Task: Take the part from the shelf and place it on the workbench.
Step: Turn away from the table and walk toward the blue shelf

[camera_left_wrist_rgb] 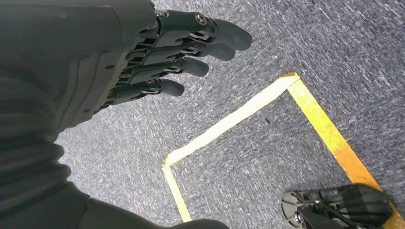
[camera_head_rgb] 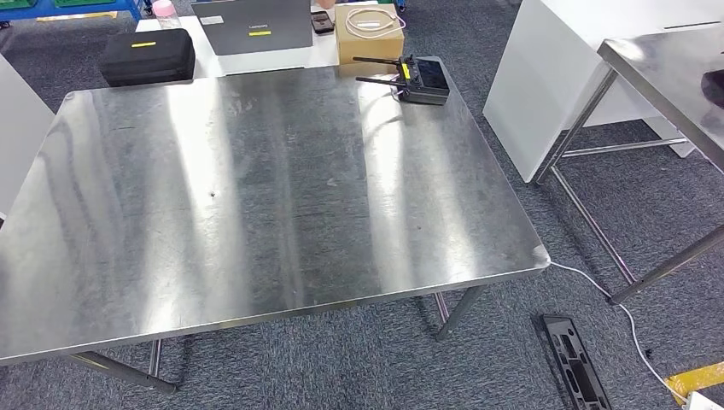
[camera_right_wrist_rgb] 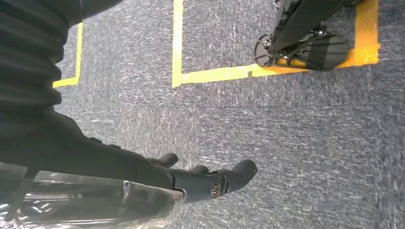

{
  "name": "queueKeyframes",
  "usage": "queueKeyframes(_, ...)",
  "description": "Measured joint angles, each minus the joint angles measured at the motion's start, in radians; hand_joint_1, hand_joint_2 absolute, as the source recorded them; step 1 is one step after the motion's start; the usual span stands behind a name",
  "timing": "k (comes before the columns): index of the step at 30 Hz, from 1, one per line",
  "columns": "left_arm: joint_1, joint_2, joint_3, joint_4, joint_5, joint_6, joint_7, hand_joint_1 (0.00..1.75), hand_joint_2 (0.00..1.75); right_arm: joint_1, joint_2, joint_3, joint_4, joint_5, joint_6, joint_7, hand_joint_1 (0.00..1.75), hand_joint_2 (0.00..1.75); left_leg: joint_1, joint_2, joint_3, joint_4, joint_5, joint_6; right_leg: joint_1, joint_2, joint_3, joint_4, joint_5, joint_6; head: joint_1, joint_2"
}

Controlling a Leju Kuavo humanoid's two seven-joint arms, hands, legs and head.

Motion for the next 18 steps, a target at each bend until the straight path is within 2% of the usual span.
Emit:
queueKeyframes(1,-0.004,-0.005,0.019,0.003,-0.023,0.003,-0.001,0.0,0.0,-0.004,0.005,-0.018,0.002,0.015,-0.008,-0.006,0.0,0.0,0.0,0.0,0.0,0.0,0.0,0.0,0.0,0.0,0.0,0.0,0.0,0.0,0.0,0.0)
queueKeyframes(8,-0.022,-0.029,0.111,0.018,-0.132,0.016,-0.01,0.0,0.0,-0.022,0.028,-0.11,0.014,0.087,-0.044,-0.037,0.0,0.0,0.0,0.0,0.0,0.0,0.0,0.0,0.0,0.0,0.0,0.0,0.0,0.0,0.0,0.0)
queueKeyframes(18,-0.06,-0.068,0.293,0.048,-0.324,0.037,-0.032,0.0,0.0,-0.055,0.067,-0.269,0.041,0.23,-0.088,-0.114,0.0,0.0,0.0,0.0,0.0,0.0,0.0,0.0,0.0,0.0,0.0,0.0,0.0,0.0,0.0,0.0)
